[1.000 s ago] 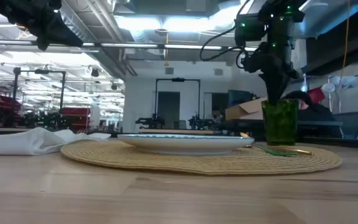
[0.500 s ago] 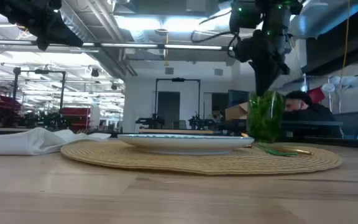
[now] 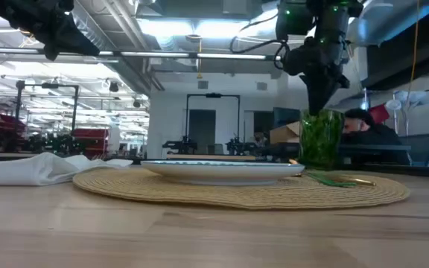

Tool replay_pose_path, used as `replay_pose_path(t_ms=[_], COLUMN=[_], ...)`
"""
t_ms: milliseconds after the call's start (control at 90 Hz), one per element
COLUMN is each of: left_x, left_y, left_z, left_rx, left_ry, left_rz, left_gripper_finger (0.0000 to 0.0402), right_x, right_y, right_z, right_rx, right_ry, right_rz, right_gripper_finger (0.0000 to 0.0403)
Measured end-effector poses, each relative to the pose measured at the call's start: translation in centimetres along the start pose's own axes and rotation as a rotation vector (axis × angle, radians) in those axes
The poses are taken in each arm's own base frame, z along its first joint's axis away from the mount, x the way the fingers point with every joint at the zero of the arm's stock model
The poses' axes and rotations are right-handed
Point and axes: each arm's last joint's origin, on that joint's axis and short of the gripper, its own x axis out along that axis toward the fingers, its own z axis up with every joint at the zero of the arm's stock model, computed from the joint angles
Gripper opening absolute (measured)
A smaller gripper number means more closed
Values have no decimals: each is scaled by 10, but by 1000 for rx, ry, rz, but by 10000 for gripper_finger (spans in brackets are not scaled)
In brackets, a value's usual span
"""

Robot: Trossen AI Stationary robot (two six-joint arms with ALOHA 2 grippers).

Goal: Set table place
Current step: Adjust the green cup

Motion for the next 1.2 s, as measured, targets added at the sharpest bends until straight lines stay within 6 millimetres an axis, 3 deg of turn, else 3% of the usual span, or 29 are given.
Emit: replay_pose_path(t_ms=[222,467,1200], left_x=[0,0,0], left_y=[0,0,0], left_z=[0,0,0], left_rx=[0,0,0], left_ry=[0,0,1], left_rz=[0,0,0], left_gripper_finger=[0,0,0], right_x=[10,19,13], right_y=[-1,12,15], right_z=[-5,-1,3], right_rx=[21,-11,4], right_ry=[34,32,25], right_rz=[3,61,87], right_gripper_finger=[7,9,7])
